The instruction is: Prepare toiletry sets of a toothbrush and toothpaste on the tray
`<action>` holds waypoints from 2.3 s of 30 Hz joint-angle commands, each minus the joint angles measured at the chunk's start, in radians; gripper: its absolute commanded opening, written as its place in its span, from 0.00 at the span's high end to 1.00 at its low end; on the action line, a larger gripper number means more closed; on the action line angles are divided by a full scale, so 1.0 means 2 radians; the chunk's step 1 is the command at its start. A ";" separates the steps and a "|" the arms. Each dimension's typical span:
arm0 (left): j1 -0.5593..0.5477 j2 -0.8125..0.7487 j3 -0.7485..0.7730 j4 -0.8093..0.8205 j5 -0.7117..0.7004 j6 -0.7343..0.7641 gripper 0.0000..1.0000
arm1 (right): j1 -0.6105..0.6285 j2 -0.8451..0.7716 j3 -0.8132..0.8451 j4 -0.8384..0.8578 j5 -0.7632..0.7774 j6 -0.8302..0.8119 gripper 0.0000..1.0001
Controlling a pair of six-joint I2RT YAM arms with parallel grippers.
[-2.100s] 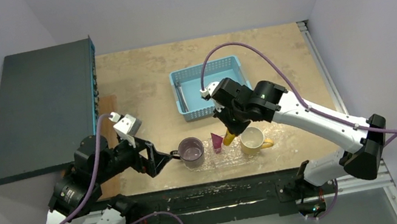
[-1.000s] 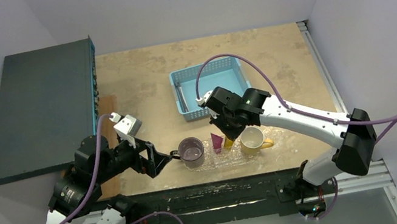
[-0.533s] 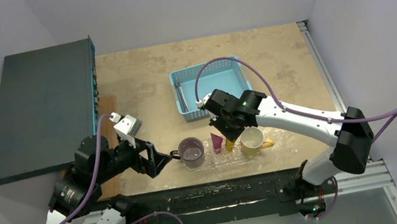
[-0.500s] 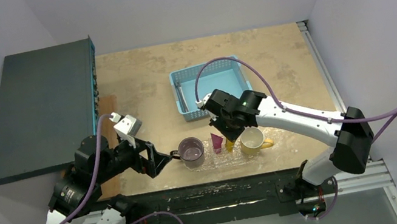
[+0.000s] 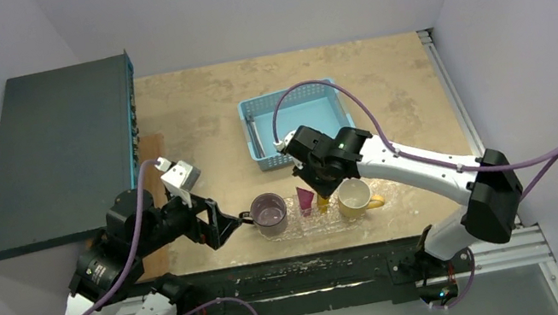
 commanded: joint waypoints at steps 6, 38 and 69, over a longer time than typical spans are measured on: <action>0.002 0.003 -0.003 0.010 -0.003 0.008 0.00 | 0.003 -0.003 0.025 0.009 0.013 0.001 0.73; 0.002 0.008 -0.003 0.006 -0.026 0.010 0.00 | -0.024 0.076 0.189 0.114 0.087 -0.027 0.50; 0.003 0.022 0.000 0.001 -0.073 0.012 0.00 | -0.055 0.328 0.366 0.198 0.056 0.090 0.47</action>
